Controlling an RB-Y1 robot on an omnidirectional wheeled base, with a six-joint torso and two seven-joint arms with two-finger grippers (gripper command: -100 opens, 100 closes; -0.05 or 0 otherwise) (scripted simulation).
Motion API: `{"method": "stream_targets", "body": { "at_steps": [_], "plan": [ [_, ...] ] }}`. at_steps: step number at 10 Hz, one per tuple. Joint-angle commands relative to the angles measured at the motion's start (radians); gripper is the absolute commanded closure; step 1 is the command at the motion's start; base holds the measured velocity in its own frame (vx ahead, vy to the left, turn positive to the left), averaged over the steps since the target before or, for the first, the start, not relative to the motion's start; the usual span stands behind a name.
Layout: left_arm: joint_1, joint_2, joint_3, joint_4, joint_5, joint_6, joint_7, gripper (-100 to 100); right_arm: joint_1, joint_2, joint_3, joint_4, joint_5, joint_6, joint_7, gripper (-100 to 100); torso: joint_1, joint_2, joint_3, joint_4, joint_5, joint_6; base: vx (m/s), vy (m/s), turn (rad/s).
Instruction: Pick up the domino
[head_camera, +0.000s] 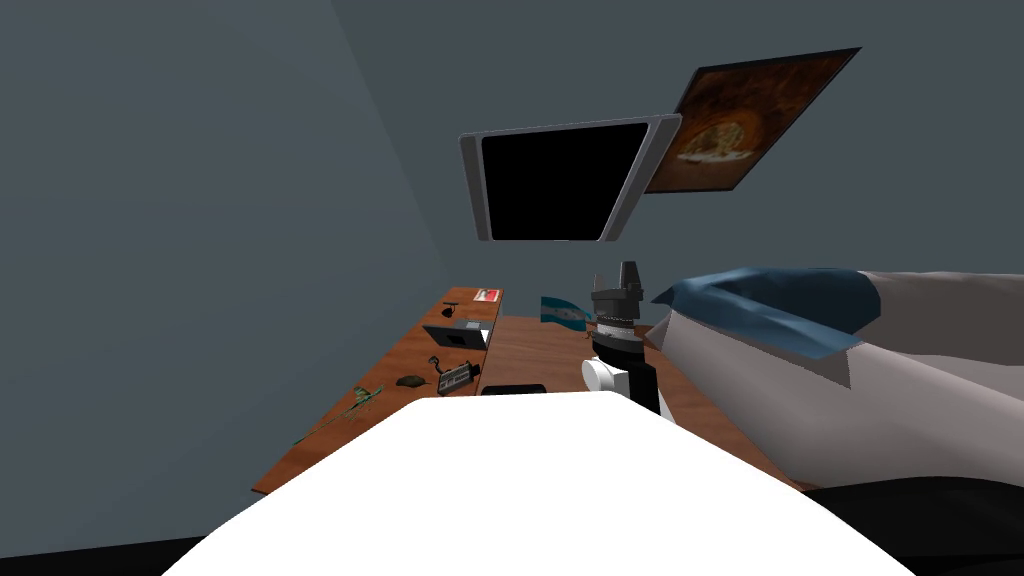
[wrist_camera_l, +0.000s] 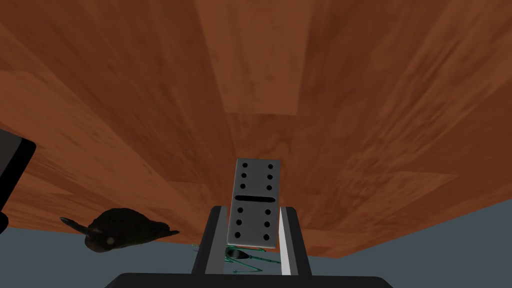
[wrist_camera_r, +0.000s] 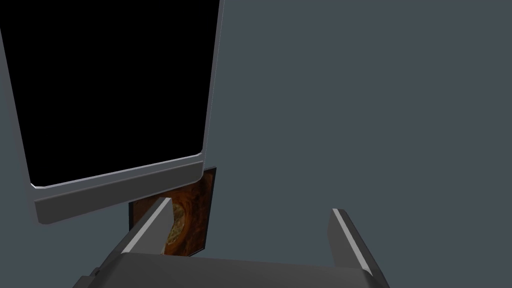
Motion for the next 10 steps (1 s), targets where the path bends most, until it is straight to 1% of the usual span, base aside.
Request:
{"method": "stream_targets", "body": {
  "at_steps": [1,3,4,5,6,7,8,9,10],
  "plan": [
    [0.007,0.042,0.007,0.01,0.037,-0.039,-0.014,100,0.0,0.0,0.0,0.0,0.0,0.0,0.0,0,0.0,0.0,0.0,0.0,0.0,0.0,0.018,-0.068,0.01],
    [0.007,0.042,0.007,0.01,0.037,-0.039,-0.014,100,0.0,0.0,0.0,0.0,0.0,0.0,0.0,0,-0.001,-0.001,-0.001,-0.001,0.0,-0.002,0.015,-0.061,0.021],
    [0.018,0.075,0.012,0.01,0.074,-0.069,-0.035,100,0.0,0.0,0.0,0.0,0.0,0.0,0.0,0,0.001,-0.001,-0.001,-0.001,0.0,-0.001,0.02,-0.06,-0.013],
    [0.018,0.075,0.012,0.01,0.074,-0.069,-0.035,100,0.0,0.0,0.0,0.0,0.0,0.0,0.0,0,0.001,-0.001,-0.001,-0.001,0.0,-0.001,0.027,-0.075,0.002],
    [0.028,0.108,0.018,0.01,0.11,-0.098,-0.056,100,0.0,0.0,0.0,0.0,0.0,0.0,0.0,0,0.0,-0.001,-0.001,-0.001,0.0,-0.001,0.042,-0.112,0.002],
    [0.028,0.108,0.018,0.01,0.11,-0.098,-0.056,100,0.0,0.0,0.0,0.0,0.0,0.0,0.0,0,-0.002,-0.002,-0.002,-0.001,0.0,-0.001,0.024,-0.1,0.001],
    [0.034,0.124,0.021,0.01,0.128,-0.113,-0.066,100,0.0,0.0,0.0,0.0,0.0,0.0,0.0,0,-0.002,-0.001,-0.001,-0.001,0.0,-0.001,0.012,-0.083,0.0],
    [0.044,0.157,0.027,0.009,0.165,-0.142,-0.087,100,0.0,0.0,0.0,0.0,0.0,0.0,0.0,0,-0.002,-0.001,-0.001,-0.001,0.0,-0.001,0.012,-0.144,-0.007],
    [0.04,0.138,0.024,0.001,0.157,-0.12,-0.087,100,0.0,0.0,0.0,0.0,0.0,0.0,0.0,0,-0.005,-0.001,-0.001,-0.001,0.0,-0.001,0.004,-0.073,0.014]
  ]
}}
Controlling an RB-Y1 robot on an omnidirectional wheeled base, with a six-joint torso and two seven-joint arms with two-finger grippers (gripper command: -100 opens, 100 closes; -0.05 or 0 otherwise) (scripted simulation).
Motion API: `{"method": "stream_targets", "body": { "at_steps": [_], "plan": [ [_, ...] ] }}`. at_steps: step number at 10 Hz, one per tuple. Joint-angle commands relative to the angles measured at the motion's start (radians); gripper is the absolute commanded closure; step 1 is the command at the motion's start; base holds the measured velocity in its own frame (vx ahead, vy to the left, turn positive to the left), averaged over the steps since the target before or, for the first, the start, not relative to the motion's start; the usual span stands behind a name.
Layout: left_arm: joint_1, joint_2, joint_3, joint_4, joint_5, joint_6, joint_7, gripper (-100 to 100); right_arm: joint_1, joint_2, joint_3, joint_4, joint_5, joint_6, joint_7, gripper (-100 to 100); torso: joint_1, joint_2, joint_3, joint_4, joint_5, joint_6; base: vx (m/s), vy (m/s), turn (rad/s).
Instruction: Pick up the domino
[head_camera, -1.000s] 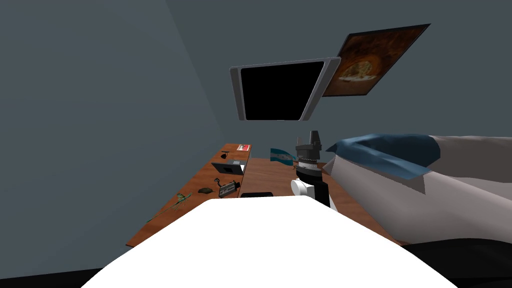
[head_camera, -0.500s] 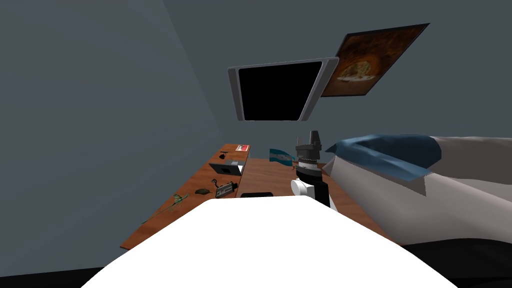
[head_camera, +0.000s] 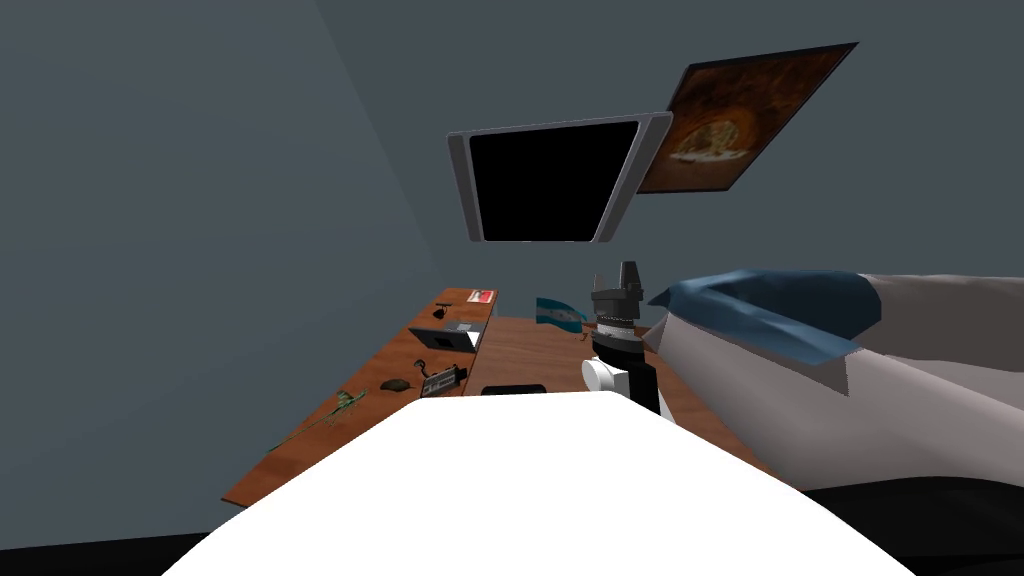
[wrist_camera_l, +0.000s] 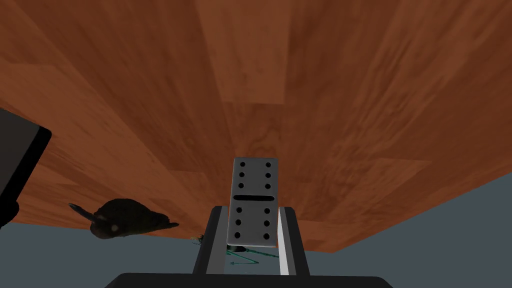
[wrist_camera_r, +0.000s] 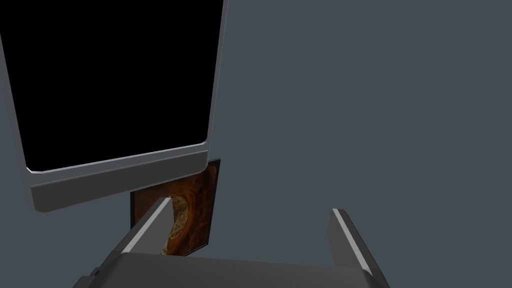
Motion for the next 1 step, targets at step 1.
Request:
{"method": "stream_targets", "body": {
  "at_steps": [1],
  "plan": [
    [0.0,0.0,0.0,0.0,0.0,0.0,0.0,0,0.0,0.0,0.0,0.0,0.0,0.0,0.0,0,0.0,0.0,0.0,0.0,0.0,0.0,0.001,-0.013,0.001]
  ]
}}
